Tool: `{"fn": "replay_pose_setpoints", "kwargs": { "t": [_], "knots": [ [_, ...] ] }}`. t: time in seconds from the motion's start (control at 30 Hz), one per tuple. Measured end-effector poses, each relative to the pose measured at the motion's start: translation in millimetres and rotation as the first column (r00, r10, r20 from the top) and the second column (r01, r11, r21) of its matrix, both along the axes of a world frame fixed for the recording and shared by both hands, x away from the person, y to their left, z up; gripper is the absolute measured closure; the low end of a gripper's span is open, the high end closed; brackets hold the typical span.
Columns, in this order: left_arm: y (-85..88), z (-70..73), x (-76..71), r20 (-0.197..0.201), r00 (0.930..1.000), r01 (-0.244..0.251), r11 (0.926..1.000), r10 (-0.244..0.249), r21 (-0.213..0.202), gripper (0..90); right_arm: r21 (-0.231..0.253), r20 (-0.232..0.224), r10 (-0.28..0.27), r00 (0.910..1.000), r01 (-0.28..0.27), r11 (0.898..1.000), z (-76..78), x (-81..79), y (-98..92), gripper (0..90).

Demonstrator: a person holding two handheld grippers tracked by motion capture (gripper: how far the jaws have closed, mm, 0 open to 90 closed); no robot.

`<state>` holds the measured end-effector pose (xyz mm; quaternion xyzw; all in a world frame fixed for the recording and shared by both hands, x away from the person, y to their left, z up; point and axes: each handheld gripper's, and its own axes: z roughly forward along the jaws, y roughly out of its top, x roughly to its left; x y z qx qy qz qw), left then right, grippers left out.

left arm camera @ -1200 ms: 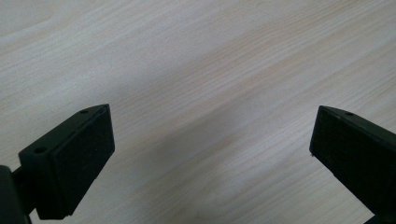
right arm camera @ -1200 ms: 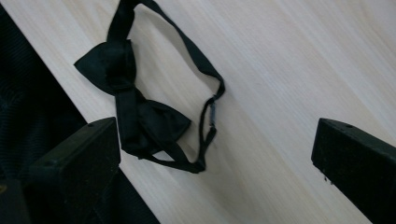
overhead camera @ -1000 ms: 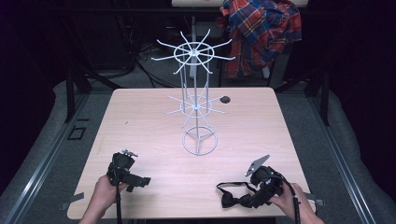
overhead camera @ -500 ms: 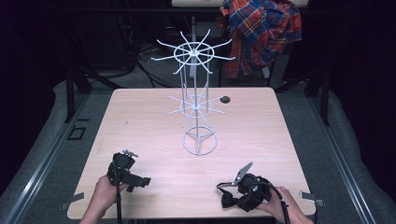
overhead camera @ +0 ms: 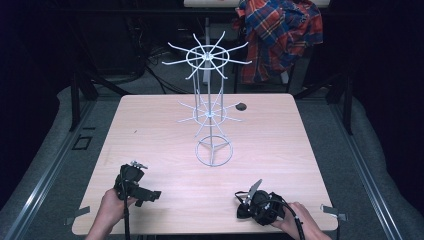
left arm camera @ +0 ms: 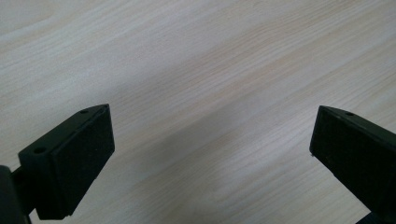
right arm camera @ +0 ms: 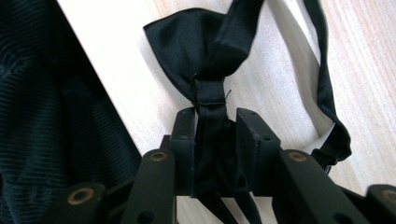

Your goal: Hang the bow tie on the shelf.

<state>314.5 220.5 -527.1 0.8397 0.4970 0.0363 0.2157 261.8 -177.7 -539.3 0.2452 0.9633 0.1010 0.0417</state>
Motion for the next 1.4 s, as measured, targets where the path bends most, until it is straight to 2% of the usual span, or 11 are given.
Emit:
{"fn": "replay_pose_setpoints", "kwargs": {
  "t": [0.2, 0.23, 0.5, 0.6, 0.8, 0.93, 1.03, 1.13, 1.27, 1.37, 1.4],
  "knots": [
    [-3.0, -1.5, 3.2, -0.001, 0.9999, 0.011, 0.9999, -0.011, -0.009, 0.0, 0.024, -0.006, -0.008, 0.9999, 0.008, 1.0, -1.2, 1.9, -1.7, 74.9],
    [-3.1, -1.7, 3.9, -0.002, 0.9999, 0.012, 0.9999, -0.012, -0.01, 0.0, 0.008, 0.005, 0.004, 1.0, -0.004, 1.0, -0.5, 2.1, -1.6, 76.5],
    [-4.2, -0.3, 1.8, 0.001, 0.9999, 0.011, 0.9999, -0.011, -0.004, 0.0, 0.005, 0.029, -0.001, 0.9996, 0.001, 1.0, 0.7, -0.6, -1.9, 78.7],
    [-2.3, 0.4, 0.5, 0.002, 1.0, 0.006, 1.0, -0.006, -0.004, 0.0, 0.03, 0.04, -0.007, 0.9992, 0.005, 1.0, 3.4, -1.4, -2.2, 78.7],
    [-1.3, -0.3, 1.5, 0.002, 1.0, 0.009, 1.0, -0.009, -0.002, 0.0, 0.03, 0.069, -0.012, 0.9975, 0.01, 1.0, 9.5, 1.0, -3.6, 78.7],
    [-2.7, -0.6, 2.3, 0.001, 0.9999, 0.013, 0.9999, -0.013, 0.002, 0.0, 0.054, 0.081, -0.027, 0.9964, 0.023, 0.998, 12.4, 5.1, -7.5, 78.6],
    [-2.6, -0.5, 2.1, 0.001, 1.0, 0.01, 1.0, -0.01, 0.002, 0.0, 0.048, 0.096, -0.034, 0.9948, 0.029, 0.998, 15.9, 6.2, -10.0, 78.7],
    [-2.4, 0.0, 1.3, 0.002, 1.0, 0.007, 1.0, -0.007, 0.001, 0.0, 0.073, 0.106, -0.058, 0.9927, 0.05, 0.996, 19.3, 6.8, -12.6, 78.7],
    [-2.2, 0.0, 1.4, 0.002, 1.0, 0.006, 1.0, -0.006, 0.002, 0.0, 0.076, 0.127, -0.063, 0.9899, 0.054, 0.996, 26.7, 7.3, -14.3, 78.7],
    [-2.3, -0.1, 1.6, 0.002, 1.0, 0.007, 1.0, -0.007, 0.003, 0.0, 0.112, 0.135, -0.085, 0.9872, 0.07, 0.991, 28.9, 9.3, -14.6, 78.7],
    [-2.3, -0.2, 1.7, 0.001, 1.0, 0.007, 1.0, -0.007, 0.003, 0.0, 0.098, 0.138, -0.081, 0.9871, 0.068, 0.993, 30.9, 10.2, -14.5, 78.7]
  ]
}}
